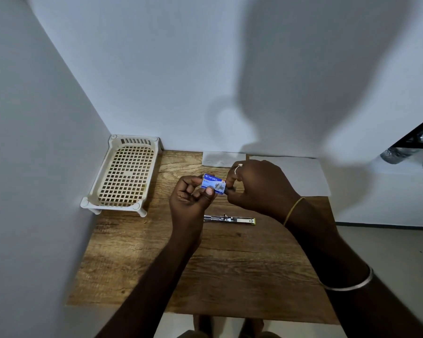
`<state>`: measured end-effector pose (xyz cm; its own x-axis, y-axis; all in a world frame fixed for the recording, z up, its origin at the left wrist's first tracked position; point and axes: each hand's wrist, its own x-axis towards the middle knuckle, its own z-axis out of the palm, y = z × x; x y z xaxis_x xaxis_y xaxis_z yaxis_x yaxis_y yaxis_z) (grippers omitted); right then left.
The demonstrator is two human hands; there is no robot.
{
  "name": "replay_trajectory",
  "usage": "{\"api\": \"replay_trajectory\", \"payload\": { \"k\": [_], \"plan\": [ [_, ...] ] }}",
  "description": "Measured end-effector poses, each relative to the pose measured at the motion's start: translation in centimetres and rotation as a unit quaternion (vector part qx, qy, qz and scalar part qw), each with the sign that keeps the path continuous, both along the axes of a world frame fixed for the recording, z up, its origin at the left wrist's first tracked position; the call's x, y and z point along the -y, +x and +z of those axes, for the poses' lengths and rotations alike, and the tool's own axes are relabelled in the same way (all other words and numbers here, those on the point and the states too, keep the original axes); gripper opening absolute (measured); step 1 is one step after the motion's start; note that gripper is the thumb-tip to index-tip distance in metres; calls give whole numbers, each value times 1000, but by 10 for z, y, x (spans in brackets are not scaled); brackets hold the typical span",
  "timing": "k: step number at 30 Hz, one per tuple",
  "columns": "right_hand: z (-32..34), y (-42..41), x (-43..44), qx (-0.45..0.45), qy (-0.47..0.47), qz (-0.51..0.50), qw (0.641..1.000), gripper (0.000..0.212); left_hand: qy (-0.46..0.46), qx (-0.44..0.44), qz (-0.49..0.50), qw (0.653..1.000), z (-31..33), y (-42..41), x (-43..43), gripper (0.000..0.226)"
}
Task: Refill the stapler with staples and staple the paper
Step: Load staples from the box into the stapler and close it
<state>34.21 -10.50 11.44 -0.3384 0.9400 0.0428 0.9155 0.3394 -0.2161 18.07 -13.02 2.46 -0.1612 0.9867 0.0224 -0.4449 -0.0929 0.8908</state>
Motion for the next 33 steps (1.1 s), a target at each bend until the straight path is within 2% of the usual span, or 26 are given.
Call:
{"api": "replay_trajectory", "payload": {
  "k": [9,26,29,33],
  "plan": [
    [-3,5,-1,12,14,18,1000,17,-12,-15,5,1000,-4,-4,-2,26],
    [-23,5,3,-66,32,7,997,19,-42,12,12,999,-4,-9,-1,20],
    [-28,8,4,-124,14,-13,992,21,-36,5,15,999,-4,-12,0,24],
    [-41,12,4,-291,-61,-53,953,9,-34,5,24,999,-6,-14,0,25]
  ]
}}
